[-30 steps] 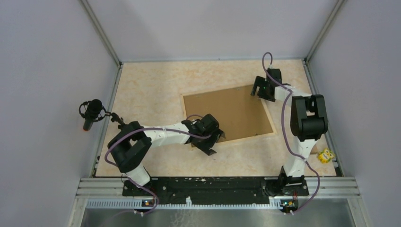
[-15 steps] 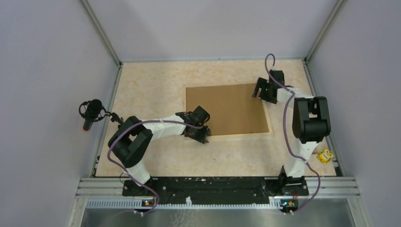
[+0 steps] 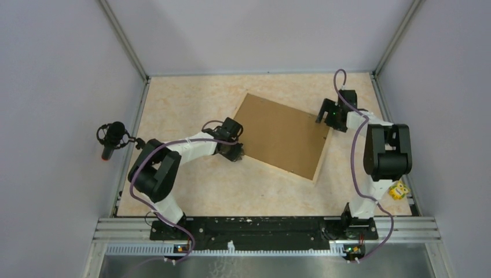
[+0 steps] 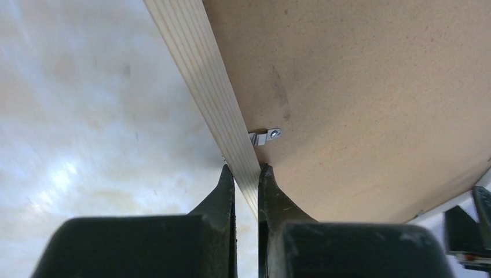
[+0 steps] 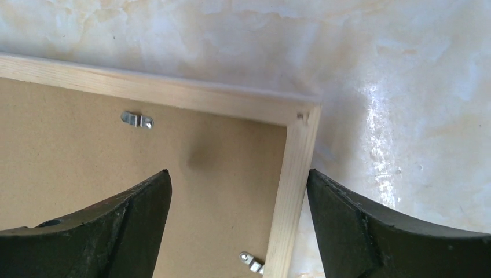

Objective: Put the photo into the frame

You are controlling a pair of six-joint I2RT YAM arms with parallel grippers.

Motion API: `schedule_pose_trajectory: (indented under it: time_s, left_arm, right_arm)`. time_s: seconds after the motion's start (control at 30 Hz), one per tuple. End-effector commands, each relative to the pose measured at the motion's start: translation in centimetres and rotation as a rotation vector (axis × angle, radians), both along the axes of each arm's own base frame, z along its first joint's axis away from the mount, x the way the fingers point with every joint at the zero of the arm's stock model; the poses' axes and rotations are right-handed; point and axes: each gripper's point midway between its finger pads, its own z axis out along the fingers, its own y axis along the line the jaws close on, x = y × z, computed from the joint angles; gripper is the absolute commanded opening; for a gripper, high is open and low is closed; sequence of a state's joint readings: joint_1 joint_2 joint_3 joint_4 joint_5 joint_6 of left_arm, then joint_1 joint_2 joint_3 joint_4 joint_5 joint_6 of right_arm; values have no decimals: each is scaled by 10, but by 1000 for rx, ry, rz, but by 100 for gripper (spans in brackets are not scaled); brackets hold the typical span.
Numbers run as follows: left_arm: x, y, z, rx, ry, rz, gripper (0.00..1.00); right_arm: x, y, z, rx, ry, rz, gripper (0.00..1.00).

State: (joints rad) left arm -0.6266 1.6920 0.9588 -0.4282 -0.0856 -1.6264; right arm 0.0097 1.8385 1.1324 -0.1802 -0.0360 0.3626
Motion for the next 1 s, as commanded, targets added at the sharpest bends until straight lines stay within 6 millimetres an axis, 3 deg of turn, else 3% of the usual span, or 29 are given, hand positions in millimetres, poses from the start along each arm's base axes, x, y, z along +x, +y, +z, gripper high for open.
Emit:
schedule_pose_trajectory:
  time_s: [0.0, 0.1, 0.2, 0.27, 0.4, 0.57, 0.73, 0.83, 0.97]
  left_arm:
    - [-43, 105, -57, 457, 215, -416, 0]
    - [-31, 118, -55, 496, 186, -556, 0]
    - [-3, 129, -44, 583, 117, -690, 0]
    - [19, 141, -32, 700, 87, -724, 0]
    - [40, 154, -28, 822, 84, -758, 0]
    - [74, 143, -20, 810, 14, -747, 0]
    - [110, 139, -8, 828, -44, -738, 0]
    - [119, 142, -4, 867, -72, -761, 0]
    - [115, 133, -14, 805, -105, -767, 0]
  right_arm:
    - [6, -1, 38, 2, -96, 13, 85]
    - [2, -4, 43, -22, -96, 16, 88]
    - [-1, -6, 44, -39, -92, 32, 92]
    - [-1, 0, 40, -25, -81, 69, 93]
    - [-1, 17, 29, 38, -52, 159, 94]
    - [-13, 36, 8, 98, 48, 249, 93]
    - [-35, 53, 3, 85, 92, 340, 89]
    - [-45, 57, 6, 32, 102, 376, 88]
    - [-57, 69, 10, 7, 110, 415, 89]
